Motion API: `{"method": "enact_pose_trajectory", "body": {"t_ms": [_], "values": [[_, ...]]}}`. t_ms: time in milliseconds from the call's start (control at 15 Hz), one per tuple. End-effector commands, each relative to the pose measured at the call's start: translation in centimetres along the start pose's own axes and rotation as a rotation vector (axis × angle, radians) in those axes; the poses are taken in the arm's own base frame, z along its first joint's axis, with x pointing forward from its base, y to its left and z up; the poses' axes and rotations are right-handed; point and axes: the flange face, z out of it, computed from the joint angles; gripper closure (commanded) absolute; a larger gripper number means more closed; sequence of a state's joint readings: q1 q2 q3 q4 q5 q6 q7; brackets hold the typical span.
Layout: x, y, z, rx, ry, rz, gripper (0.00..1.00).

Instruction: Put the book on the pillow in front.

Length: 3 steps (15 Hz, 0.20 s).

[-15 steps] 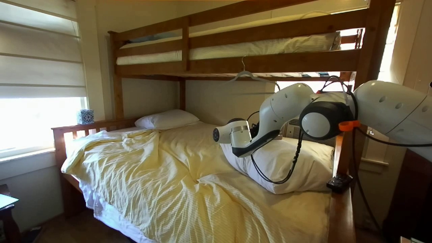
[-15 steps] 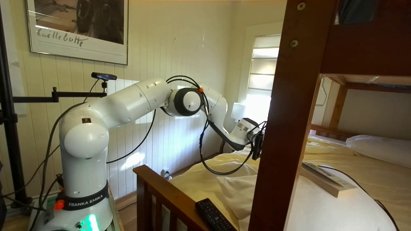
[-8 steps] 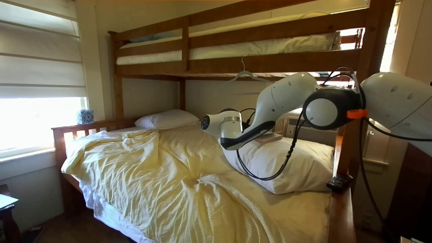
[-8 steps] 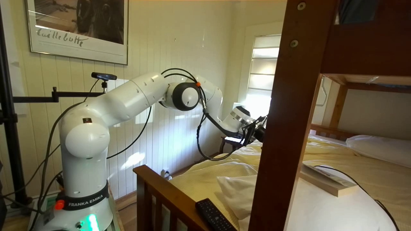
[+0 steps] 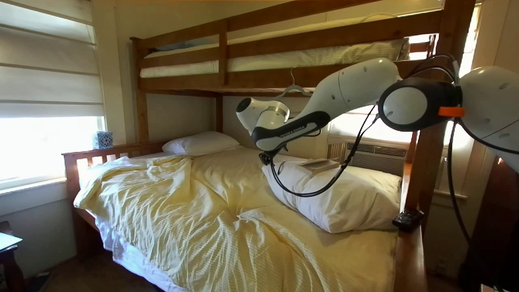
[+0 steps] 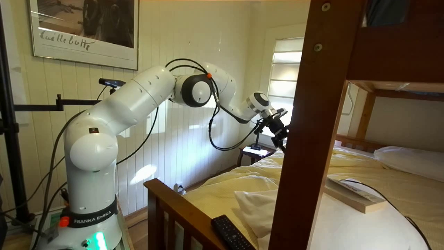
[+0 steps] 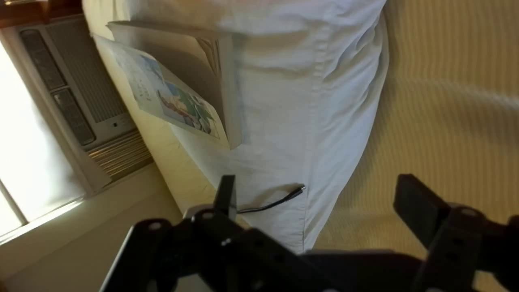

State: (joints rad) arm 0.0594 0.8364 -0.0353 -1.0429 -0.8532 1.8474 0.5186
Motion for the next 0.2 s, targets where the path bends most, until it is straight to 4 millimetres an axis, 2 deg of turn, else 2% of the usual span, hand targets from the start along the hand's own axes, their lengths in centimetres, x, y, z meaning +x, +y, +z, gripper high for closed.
{"method": "enact_pose_trajectory", "body": {"t_ms": [0,67,133], "values": [[-0.9,2.7,2.1,0.119,-0.154,0.047,0.00],[0.0,2.6,0.9,0.072,-0.075,0.036,0.00],[0.0,3.3,1.5,0.073,-0.087,0.044,0.00]]}}
